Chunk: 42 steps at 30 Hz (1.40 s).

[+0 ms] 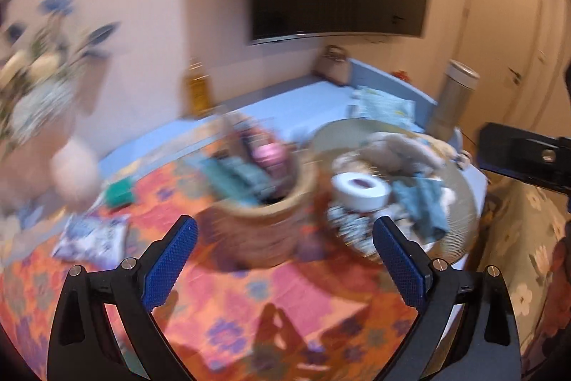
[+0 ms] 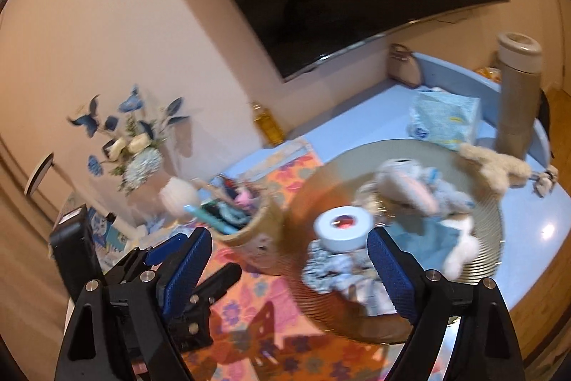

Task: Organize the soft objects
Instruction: 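Release both items into the amber glass bowl and open both tools, then grasp the teal drawstring pouch with the left tool while the right grasps the wipes bag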

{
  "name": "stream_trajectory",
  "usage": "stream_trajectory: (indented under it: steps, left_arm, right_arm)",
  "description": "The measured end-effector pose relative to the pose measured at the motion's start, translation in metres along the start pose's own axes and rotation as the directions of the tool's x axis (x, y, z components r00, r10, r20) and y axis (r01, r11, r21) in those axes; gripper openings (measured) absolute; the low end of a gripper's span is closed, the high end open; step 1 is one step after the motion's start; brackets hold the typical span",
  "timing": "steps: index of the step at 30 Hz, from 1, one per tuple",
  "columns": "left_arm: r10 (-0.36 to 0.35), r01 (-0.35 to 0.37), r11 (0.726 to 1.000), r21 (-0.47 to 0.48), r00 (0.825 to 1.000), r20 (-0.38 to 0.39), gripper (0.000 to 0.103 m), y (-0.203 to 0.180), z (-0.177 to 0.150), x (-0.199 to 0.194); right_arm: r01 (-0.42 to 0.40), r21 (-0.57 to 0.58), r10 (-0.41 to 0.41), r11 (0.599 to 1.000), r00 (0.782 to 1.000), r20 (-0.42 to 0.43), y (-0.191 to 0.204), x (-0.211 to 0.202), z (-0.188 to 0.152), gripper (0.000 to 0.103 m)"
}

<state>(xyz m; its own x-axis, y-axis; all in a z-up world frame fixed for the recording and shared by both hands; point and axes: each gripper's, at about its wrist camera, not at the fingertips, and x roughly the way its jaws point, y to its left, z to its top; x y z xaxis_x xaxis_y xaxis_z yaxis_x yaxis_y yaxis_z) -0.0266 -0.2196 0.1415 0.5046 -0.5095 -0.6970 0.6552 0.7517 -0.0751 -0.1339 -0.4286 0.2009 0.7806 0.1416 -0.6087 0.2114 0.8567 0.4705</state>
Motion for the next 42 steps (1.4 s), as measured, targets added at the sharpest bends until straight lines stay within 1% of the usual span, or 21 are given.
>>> stream_trajectory:
  steps: [2,5,8,10,12,13,14,15,17,20,21,23,24,26,28,34,37,38,40,41,42]
  left_arm:
    - [0.028,-0.029,0.999,-0.046,1.000,-0.008,0.099,0.023,-0.007,-0.004]
    - [0.124,-0.128,0.986,-0.108,0.991,-0.041,0.099,0.065,-0.030,-0.010]
    - [0.235,-0.249,0.954,-0.164,0.967,-0.100,0.099,0.105,-0.067,-0.008]
    - [0.299,-0.327,0.925,-0.194,0.941,-0.162,0.099,0.130,-0.095,0.000]
    - [0.331,-0.383,0.896,-0.225,0.913,-0.239,0.099,0.154,-0.124,0.011]
    - [0.336,-0.401,0.883,-0.242,0.903,-0.269,0.099,0.166,-0.138,0.016]
    - [0.335,-0.407,0.878,-0.253,0.898,-0.285,0.099,0.173,-0.145,0.017]
    - [0.310,-0.393,0.876,-0.279,0.903,-0.298,0.101,0.183,-0.156,0.017]
    - [0.260,-0.346,0.877,-0.334,0.925,-0.277,0.103,0.196,-0.167,0.008]
    - [0.295,-0.383,0.857,-0.343,0.913,-0.282,0.103,0.215,-0.172,-0.007]
    - [0.302,-0.394,0.847,-0.356,0.909,-0.287,0.103,0.225,-0.175,-0.011]
    - [0.336,-0.435,0.818,-0.376,0.892,-0.301,0.103,0.246,-0.183,-0.018]
    - [0.328,-0.428,0.815,-0.389,0.896,-0.299,0.103,0.251,-0.186,-0.021]
    - [0.295,-0.395,0.818,-0.419,0.912,-0.285,0.103,0.263,-0.190,-0.024]
    - [0.283,-0.366,0.841,-0.399,0.925,-0.253,0.103,0.265,-0.189,-0.023]
    - [0.301,-0.366,0.867,-0.338,0.925,-0.231,0.102,0.253,-0.179,-0.005]
    - [0.348,-0.397,0.865,-0.306,0.915,-0.203,0.103,0.245,-0.178,0.001]
    - [0.344,-0.391,0.867,-0.310,0.918,-0.196,0.102,0.246,-0.178,-0.001]
    - [0.329,-0.368,0.866,-0.340,0.929,-0.169,0.090,0.250,-0.180,-0.006]
    - [0.317,-0.343,0.868,-0.359,0.939,-0.131,0.063,0.251,-0.181,-0.013]
    - [0.319,-0.337,0.866,-0.368,0.941,-0.110,0.045,0.252,-0.182,-0.017]
  right_arm:
    - [-0.016,-0.022,0.015,1.000,1.000,-0.008,0.016,0.005,-0.001,0.088]
    - [-0.046,-0.058,0.045,0.997,0.999,-0.027,0.042,0.016,-0.005,0.088]
    - [-0.082,-0.091,0.077,0.992,0.996,-0.052,0.068,0.032,-0.011,0.088]
    - [-0.104,-0.116,0.094,0.988,0.992,-0.084,0.088,0.047,-0.018,0.088]
    - [-0.128,-0.143,0.110,0.981,0.986,-0.126,0.108,0.067,-0.026,0.088]
    - [-0.139,-0.157,0.116,0.978,0.982,-0.146,0.117,0.076,-0.030,0.089]
    - [-0.151,-0.179,0.119,0.972,0.977,-0.177,0.129,0.090,-0.036,0.089]
    - [-0.158,-0.196,0.118,0.968,0.973,-0.199,0.135,0.099,-0.041,0.089]
    - [-0.170,-0.233,0.108,0.957,0.961,-0.255,0.153,0.126,-0.053,0.089]
    - [-0.182,-0.262,0.096,0.948,0.947,-0.308,0.167,0.156,-0.066,0.089]
    - [-0.186,-0.271,0.094,0.944,0.943,-0.319,0.171,0.167,-0.071,0.089]
    - [-0.187,-0.288,0.085,0.939,0.940,-0.331,0.177,0.185,-0.077,0.089]
    - [-0.184,-0.299,0.078,0.936,0.940,-0.332,0.179,0.196,-0.080,0.089]
    - [-0.174,-0.329,0.062,0.928,0.944,-0.325,0.182,0.212,-0.082,0.089]
    - [-0.164,-0.379,0.041,0.911,0.949,-0.312,0.187,0.230,-0.084,0.089]
    - [-0.153,-0.523,0.010,0.839,0.964,-0.266,0.202,0.280,-0.082,0.089]
    - [-0.149,-0.588,-0.005,0.795,0.968,-0.252,0.212,0.305,-0.083,0.089]
    - [-0.151,-0.608,-0.009,0.779,0.968,-0.252,0.215,0.314,-0.083,0.089]
    - [-0.147,-0.635,-0.022,0.758,0.968,-0.251,0.219,0.331,-0.085,0.089]
    - [-0.141,-0.641,-0.032,0.755,0.968,-0.250,0.220,0.342,-0.086,0.089]
    - [-0.135,-0.641,-0.037,0.756,0.968,-0.249,0.220,0.348,-0.088,0.089]
